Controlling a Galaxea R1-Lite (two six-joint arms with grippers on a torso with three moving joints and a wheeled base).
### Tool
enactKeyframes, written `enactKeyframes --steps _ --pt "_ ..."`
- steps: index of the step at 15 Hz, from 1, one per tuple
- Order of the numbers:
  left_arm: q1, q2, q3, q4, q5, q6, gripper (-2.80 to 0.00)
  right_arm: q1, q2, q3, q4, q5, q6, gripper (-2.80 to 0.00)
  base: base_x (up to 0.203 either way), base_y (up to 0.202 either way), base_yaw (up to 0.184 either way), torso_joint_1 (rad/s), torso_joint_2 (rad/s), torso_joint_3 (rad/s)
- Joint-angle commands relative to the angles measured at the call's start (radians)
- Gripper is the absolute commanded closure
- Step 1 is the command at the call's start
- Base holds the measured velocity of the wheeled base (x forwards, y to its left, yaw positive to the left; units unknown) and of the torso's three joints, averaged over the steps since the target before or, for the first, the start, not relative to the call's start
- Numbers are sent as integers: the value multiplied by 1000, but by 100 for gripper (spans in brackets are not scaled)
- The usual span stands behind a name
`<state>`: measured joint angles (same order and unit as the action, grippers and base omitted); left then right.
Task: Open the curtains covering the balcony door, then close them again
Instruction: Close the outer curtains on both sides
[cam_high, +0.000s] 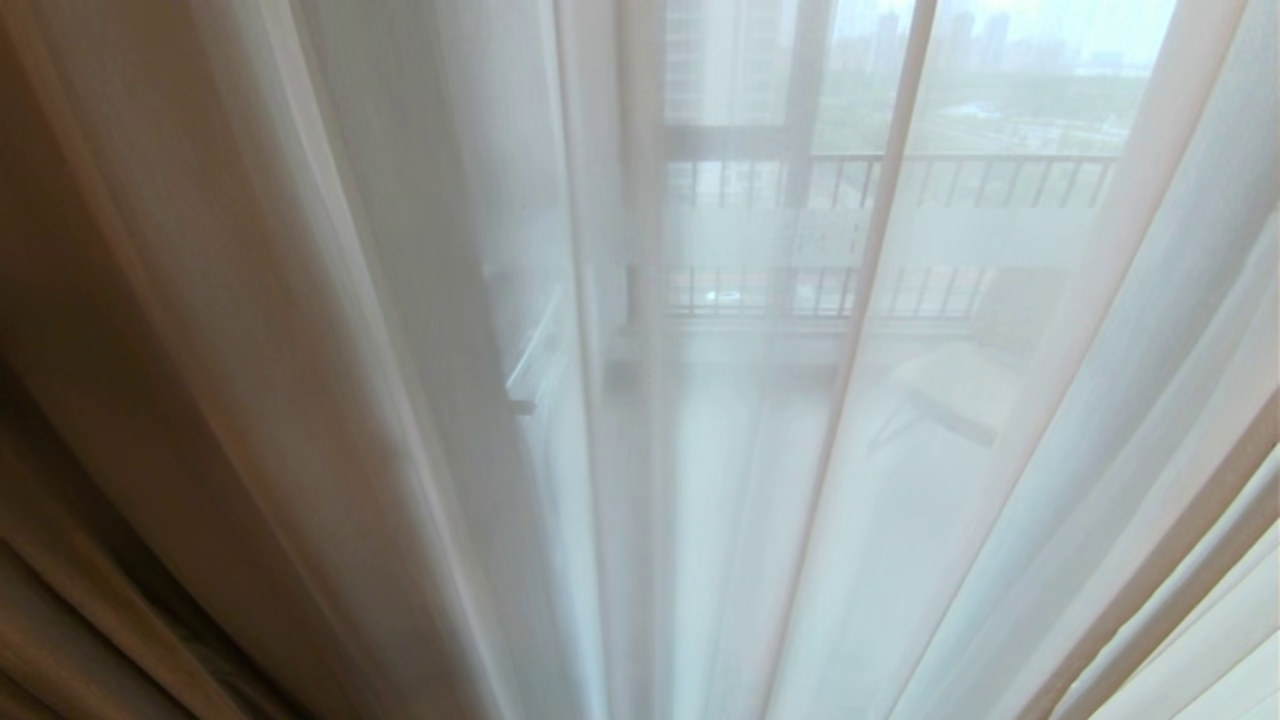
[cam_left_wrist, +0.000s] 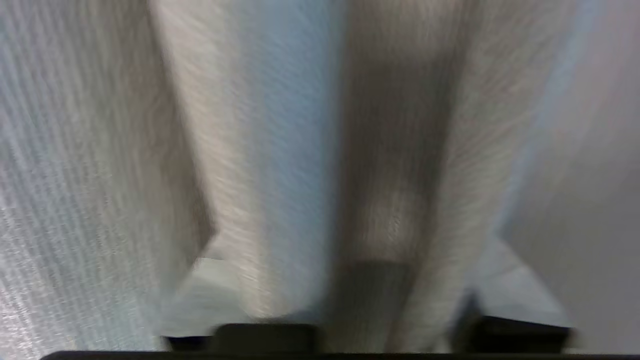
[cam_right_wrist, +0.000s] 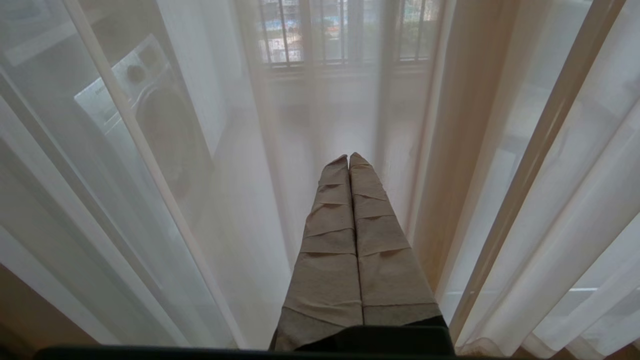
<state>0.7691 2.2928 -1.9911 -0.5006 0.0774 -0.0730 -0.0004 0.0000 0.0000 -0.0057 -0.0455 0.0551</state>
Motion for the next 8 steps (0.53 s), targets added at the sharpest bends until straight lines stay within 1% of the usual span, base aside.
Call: enactKeyframes --steps 1,4,8 --pt "2 -17 2 -4 1 -1 0 0 0 0 0 0 0 0 0 0 0 0 0 0" --pt "2 -48 14 -3 1 -10 0 0 0 0 0 0 0 0 0 0 0 0 0 0" --pt "2 -118 81 -6 -1 -56 0 0 0 0 0 0 0 0 0 0 0 0 0 0"
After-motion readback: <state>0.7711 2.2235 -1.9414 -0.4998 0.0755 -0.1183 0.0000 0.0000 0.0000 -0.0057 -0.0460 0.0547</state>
